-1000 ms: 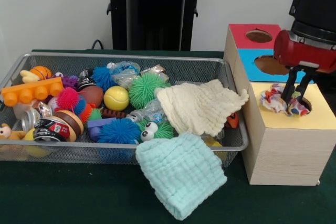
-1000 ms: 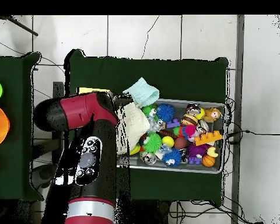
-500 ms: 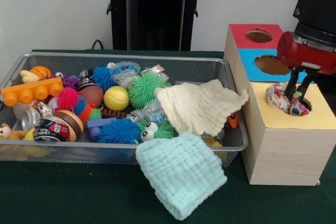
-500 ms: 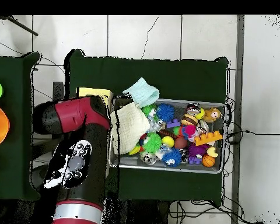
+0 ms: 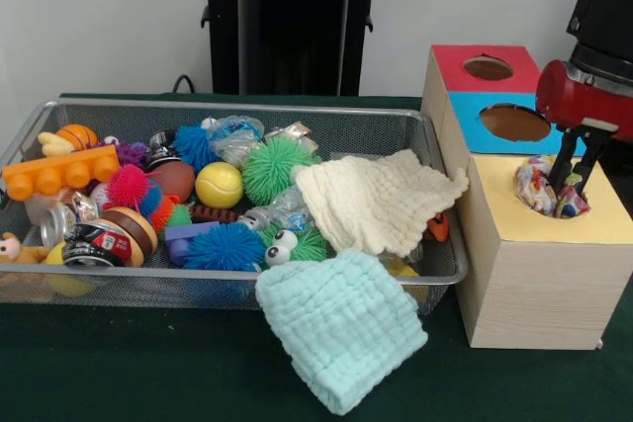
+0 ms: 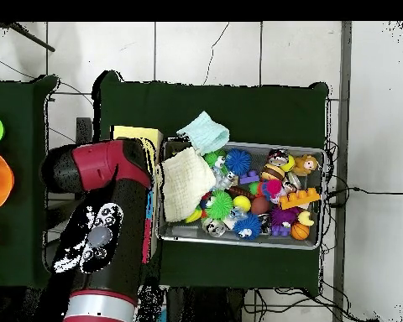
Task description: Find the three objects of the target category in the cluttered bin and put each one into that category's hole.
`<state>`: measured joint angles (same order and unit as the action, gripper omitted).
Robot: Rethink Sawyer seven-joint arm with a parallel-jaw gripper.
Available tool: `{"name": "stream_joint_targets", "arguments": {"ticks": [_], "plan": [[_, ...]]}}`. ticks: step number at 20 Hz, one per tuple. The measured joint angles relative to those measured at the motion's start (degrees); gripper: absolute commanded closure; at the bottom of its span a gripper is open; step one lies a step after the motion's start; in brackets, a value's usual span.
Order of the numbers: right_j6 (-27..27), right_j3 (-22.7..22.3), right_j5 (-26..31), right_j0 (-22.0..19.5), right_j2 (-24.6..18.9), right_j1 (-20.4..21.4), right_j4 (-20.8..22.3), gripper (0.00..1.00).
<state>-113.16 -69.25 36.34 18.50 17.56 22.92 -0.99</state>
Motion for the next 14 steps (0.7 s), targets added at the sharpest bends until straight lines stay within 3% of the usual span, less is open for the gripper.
{"name": "stream_joint_targets", "arguments": {"ticks": [14], "plan": [[-0.02, 0.05, 0.0, 0.51, 1.75, -1.07, -4.45, 1.0]]}}
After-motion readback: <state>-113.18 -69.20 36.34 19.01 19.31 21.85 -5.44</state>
